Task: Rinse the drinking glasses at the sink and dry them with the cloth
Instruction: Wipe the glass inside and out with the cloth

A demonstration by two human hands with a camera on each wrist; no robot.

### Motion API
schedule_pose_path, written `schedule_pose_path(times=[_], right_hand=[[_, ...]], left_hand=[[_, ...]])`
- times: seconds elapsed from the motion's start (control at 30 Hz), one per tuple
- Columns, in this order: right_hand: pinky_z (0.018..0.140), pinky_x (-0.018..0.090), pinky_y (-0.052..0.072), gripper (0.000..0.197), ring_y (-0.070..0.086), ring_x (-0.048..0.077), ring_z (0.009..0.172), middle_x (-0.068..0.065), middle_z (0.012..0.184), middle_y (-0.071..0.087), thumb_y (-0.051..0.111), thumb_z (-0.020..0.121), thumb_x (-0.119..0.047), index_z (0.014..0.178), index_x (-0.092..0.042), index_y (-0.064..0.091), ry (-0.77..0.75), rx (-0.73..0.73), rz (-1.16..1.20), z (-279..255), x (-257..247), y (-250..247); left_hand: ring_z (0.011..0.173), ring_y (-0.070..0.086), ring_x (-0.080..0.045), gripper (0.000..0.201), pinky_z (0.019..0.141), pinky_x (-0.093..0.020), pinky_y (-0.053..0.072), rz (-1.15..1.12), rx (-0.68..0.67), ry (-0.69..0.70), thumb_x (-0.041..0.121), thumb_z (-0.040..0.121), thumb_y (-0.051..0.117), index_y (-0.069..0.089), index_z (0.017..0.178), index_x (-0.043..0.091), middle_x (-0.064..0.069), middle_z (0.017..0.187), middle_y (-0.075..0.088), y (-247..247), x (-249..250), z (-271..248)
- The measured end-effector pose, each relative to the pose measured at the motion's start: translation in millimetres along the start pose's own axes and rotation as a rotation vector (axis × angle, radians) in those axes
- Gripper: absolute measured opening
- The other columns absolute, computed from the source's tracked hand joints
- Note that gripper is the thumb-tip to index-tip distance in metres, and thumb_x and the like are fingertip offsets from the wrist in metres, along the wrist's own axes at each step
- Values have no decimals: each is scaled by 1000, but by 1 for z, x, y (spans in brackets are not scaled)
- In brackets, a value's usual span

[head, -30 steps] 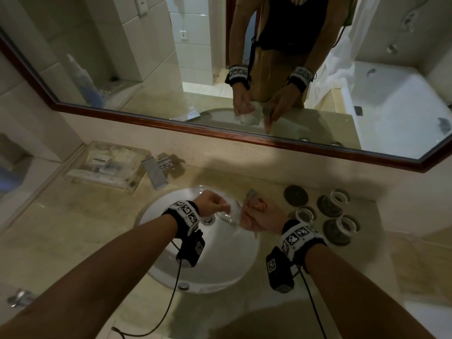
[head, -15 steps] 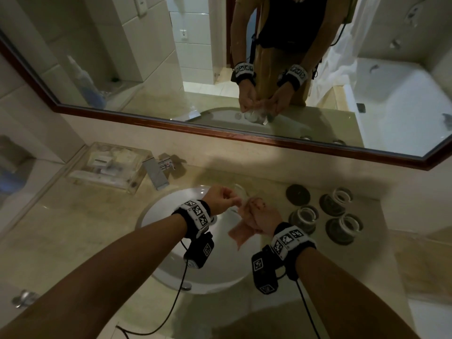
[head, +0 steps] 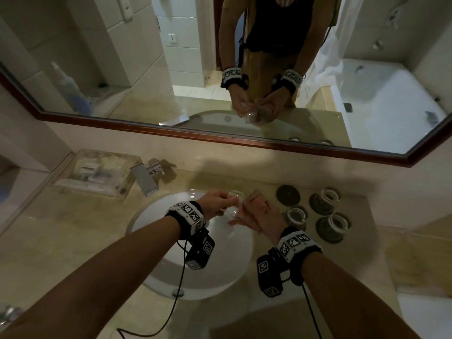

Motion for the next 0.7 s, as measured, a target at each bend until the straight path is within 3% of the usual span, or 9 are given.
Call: schedule_pose_path(times=[0.03,0.1,0.17,0.2,0.27,0.33,0.4,0.6,0.7], right_hand=[[76,54,57,14,68,39,79,21,88,69,72,83,-25,83,-12,67,-16,6,20,-4,-4,-1],[56,26,55,11,68,19,66,12,77,68,68,88,-19,85,-9,66,-63,59,-62,-15,-18,-7],[45,16,47,14,62,4,51,3,69,64,64,91,-15,81,-6,63,-89,89,-125,-22,-27,-13],[48,18,50,16,62,5,54,2,69,64,66,90,-17,76,-11,61,-95,116,-166,-23,-30,-17],[68,30,57,20,64,15,69,0,75,64,72,85,-29,72,-22,58,-73,201,-279,-18,-28,-28],[80,38,56,20,65,20,77,-1,79,66,74,81,-37,75,-25,60,-50,210,-342,-14,-26,-32],[81,39,57,22,67,23,82,4,88,69,71,83,-41,82,-20,64,-39,161,-393,-18,-31,-30],[83,32,50,31,63,27,96,8,98,64,64,90,-38,101,-9,64,-99,108,-548,-22,-36,-29],[71,25,42,34,59,22,87,6,96,63,56,94,-40,100,-9,66,-104,125,-631,-23,-31,-35]], left_hand=[[63,43,-8,15,60,-23,35,-3,-4,-2,21,92,60,68,88,8,5,72,57,1,0,1],[65,46,-8,18,60,-23,36,26,5,19,24,91,62,68,92,7,6,74,61,5,2,2],[71,49,-11,28,60,-22,38,182,40,81,28,88,66,65,104,5,4,84,61,8,7,3],[75,51,-12,38,62,-21,40,314,70,121,31,84,70,61,112,6,2,92,58,9,10,2],[95,52,-16,66,78,-24,46,635,113,266,34,76,77,47,129,10,-2,115,48,13,18,-2],[122,41,-23,84,101,-33,39,1006,103,450,38,69,78,37,140,16,-6,138,37,25,23,-6],[133,31,-24,91,109,-37,29,1299,97,499,47,69,75,32,143,18,-4,147,32,36,22,-4],[118,40,-21,87,104,-37,30,1421,89,498,66,62,69,40,130,20,3,127,45,51,21,5],[112,43,-18,85,101,-35,32,1396,31,459,69,59,70,45,125,21,5,120,49,57,15,10]])
Point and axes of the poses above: each hand's wrist, its own z-axis towards the middle knuckle, its own y-axis out of the palm, x = y × z, the point moved 5 cm from there along z, towards the middle knuckle
